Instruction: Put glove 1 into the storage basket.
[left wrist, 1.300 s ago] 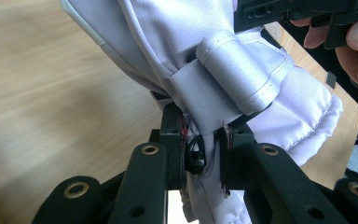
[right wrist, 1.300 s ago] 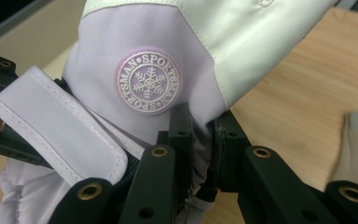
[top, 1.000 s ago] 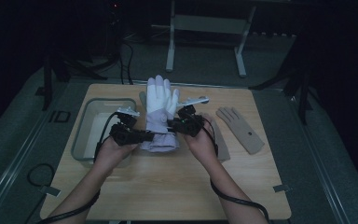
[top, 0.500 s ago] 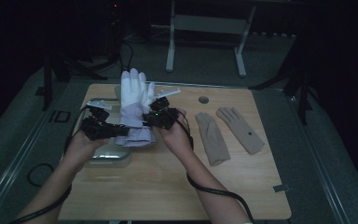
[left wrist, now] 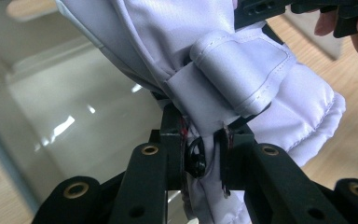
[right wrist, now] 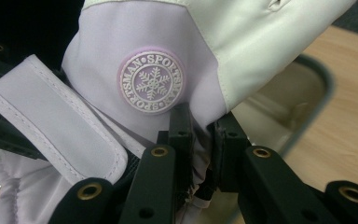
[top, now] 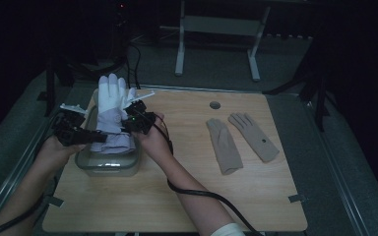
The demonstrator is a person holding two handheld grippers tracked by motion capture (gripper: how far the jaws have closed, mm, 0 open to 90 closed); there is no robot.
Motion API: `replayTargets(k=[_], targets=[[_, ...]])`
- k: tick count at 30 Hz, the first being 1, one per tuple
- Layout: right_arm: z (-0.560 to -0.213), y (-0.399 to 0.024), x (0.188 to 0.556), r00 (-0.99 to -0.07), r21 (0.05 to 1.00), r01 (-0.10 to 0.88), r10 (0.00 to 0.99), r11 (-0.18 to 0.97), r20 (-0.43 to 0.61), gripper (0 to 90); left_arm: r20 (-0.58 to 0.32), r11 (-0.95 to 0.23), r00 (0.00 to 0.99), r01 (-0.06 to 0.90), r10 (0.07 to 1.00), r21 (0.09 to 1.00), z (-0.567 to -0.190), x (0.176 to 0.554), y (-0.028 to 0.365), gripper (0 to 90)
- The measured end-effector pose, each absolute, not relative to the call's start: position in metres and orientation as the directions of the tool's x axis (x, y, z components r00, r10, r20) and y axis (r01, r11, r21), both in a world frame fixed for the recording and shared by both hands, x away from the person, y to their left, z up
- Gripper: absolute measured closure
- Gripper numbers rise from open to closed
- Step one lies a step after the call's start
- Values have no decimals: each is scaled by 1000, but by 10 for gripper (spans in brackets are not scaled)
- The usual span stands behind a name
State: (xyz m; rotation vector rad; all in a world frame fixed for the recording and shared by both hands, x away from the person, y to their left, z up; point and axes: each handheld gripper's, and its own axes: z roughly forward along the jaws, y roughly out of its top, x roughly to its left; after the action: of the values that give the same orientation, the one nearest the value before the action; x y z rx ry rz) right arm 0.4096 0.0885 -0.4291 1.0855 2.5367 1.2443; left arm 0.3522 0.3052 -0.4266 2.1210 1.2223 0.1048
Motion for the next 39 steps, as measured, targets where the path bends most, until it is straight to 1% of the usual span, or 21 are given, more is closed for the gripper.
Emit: replayTargets(k=[6,8,10,16,22,24,25,26,27,28,29,30,31,32,33,34,35,36,37,38,39], targets=[[-451,97,413,-714,696,592,664,406,220,801,-256,-331,542,755,800,566,-448,355,307,754],[-460,100,413,-706,675,608,674,418,218,800,-275,-321,532,769,801,553,-458,355,307,754],[-471,104,411,-701,647,621,683,443,205,800,-301,-318,521,790,799,525,-471,355,308,753],[-483,112,410,-695,594,640,697,488,176,799,-318,-301,496,812,808,500,-488,353,307,741],[-487,120,410,-690,549,650,711,526,136,793,-292,-312,477,827,829,467,-498,353,301,686],[-487,122,411,-694,540,646,710,539,120,778,-279,-316,472,830,836,459,-499,354,299,638],[-487,123,412,-701,521,646,704,557,116,739,-234,-347,482,825,844,446,-499,353,294,601],[-487,123,412,-701,521,646,704,557,116,739,-234,-347,482,825,844,446,-499,353,294,585],[-488,124,415,-705,500,650,700,572,114,659,-208,-359,485,821,850,444,-500,353,291,558],[-488,124,415,-705,500,650,700,572,114,659,-208,-359,485,821,850,444,-500,353,291,544],[-490,123,417,-710,486,650,695,585,112,584,-203,-351,478,820,855,451,-500,352,289,526],[-490,123,417,-710,486,650,695,585,112,584,-203,-351,478,820,855,451,-500,352,289,508],[-489,121,418,-724,499,632,681,593,107,522,-201,-335,466,820,862,465,-500,350,289,486],[-489,121,418,-724,499,632,681,593,107,522,-201,-335,466,820,862,465,-500,350,289,458],[-487,120,418,-727,506,625,679,594,101,456,-167,-318,445,813,880,489,-499,346,287,391],[-487,120,418,-727,506,625,679,594,101,456,-167,-318,445,813,880,489,-499,346,287,373],[-483,117,418,-730,521,620,675,587,108,390,-143,-293,420,802,896,521,-496,343,287,336],[-483,117,418,-730,521,620,675,587,108,390,-143,-293,420,802,896,521,-496,343,287,299],[-477,115,418,-738,548,605,665,578,114,360,-159,-269,419,787,894,556,-491,339,288,250],[-477,115,418,-738,548,605,665,578,114,360,-159,-269,419,787,894,556,-491,339,288,243],[-470,112,418,-749,574,586,653,572,114,299,-182,-238,418,766,890,598,-486,335,288,231]])
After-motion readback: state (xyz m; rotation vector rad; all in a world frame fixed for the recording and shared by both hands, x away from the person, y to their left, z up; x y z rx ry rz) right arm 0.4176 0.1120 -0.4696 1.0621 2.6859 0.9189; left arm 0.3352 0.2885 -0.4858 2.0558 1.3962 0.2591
